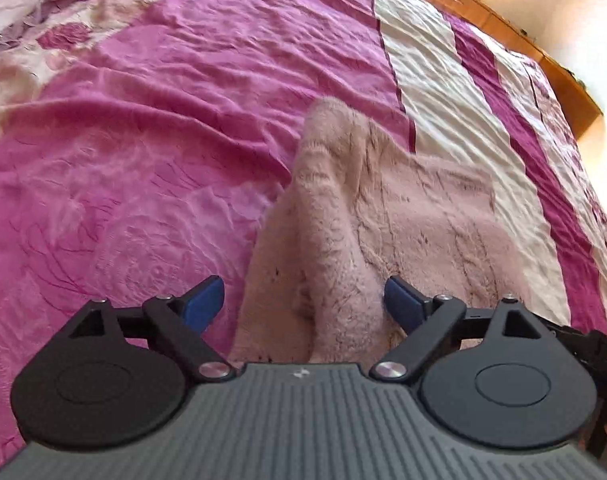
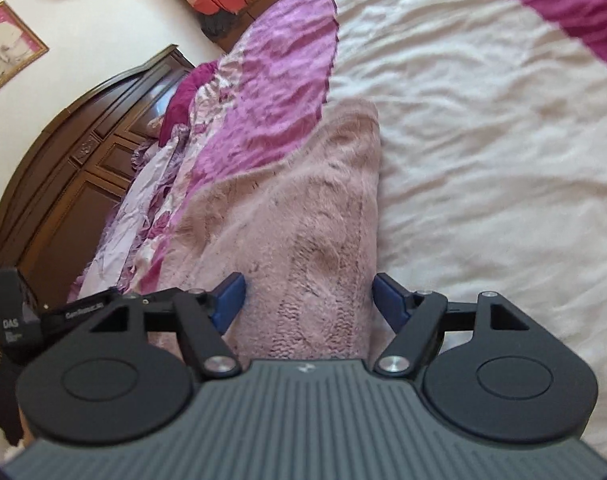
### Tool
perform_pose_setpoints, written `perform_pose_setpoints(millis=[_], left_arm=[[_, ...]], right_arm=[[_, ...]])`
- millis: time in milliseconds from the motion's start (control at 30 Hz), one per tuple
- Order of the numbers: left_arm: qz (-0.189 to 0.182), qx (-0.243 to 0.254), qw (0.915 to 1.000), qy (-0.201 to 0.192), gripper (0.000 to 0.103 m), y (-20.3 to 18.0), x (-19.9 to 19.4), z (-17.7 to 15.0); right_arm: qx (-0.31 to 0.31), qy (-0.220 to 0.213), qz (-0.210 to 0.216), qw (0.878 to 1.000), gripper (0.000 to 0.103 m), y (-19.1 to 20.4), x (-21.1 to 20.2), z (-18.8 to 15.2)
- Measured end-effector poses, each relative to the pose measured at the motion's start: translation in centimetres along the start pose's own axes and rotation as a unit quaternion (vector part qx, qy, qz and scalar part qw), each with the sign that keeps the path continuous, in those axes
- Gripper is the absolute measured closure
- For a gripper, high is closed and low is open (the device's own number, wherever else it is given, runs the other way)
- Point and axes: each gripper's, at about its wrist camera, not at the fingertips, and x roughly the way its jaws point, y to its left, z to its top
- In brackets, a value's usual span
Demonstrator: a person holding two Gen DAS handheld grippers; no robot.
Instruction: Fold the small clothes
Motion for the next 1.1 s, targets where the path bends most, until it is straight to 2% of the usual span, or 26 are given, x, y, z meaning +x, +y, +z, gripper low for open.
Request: perform_pose_setpoints(millis=[100,200,300,467,533,600,667,767,867,967,1100], left_arm=[[-0.013,-0.006,0.9999,0.006,0.004,0.3,1.0,-0.4],[-0.027,-0.022,0.9994,0.007,0.002,0.8,1.6,-0.8],[-0.038,-0.018,0.9991,0.006,0.001,0.9,1.7,-0.9],[-0.106,-0.041,0.9933,0.018,0.002,1.1,2.7,-1.0],[-0.15,-0.058,0.9868,0.023,0.016,0.9,3.1,-1.2],[-0.151,-0.07,0.9859,0.022,0.025,0.3,3.4,-1.3],[-0.146,-0.064,0.9871,0.017,0.031,-0.2,3.1,-1.3],[-0.168,-0.081,0.9824,0.006,0.043,-0.2,1.8,-1.1],[-0.199,-0.088,0.9761,-0.005,0.044,-0.9,0.2,-1.0],[-0.211,-0.075,0.9745,-0.008,0.044,-2.7,-1.2,-1.5],[-0.229,-0.069,0.971,-0.009,0.044,-5.2,-3.0,-2.8]], right_arm=[[0.004,0.011,0.013,1.0,0.027,-0.3,1.0,-0.3],[-0.008,0.015,0.012,1.0,0.026,0.1,1.4,-0.3],[-0.014,0.022,0.016,1.0,0.026,0.0,1.7,0.0],[-0.008,0.028,0.035,0.999,0.027,-0.4,2.4,0.3],[-0.002,0.032,0.039,0.999,0.033,-0.4,2.7,0.6],[0.009,0.036,0.043,0.998,0.047,-0.1,2.9,1.2],[0.0,0.035,0.047,0.998,0.053,0.5,2.5,1.9],[-0.022,0.035,0.068,0.997,0.056,2.2,1.4,3.1],[-0.049,0.027,0.08,0.995,0.056,4.1,-0.4,4.1],[-0.058,0.019,0.089,0.994,0.056,4.8,-2.9,4.6],[-0.073,0.009,0.081,0.994,0.057,4.7,-6.8,4.7]])
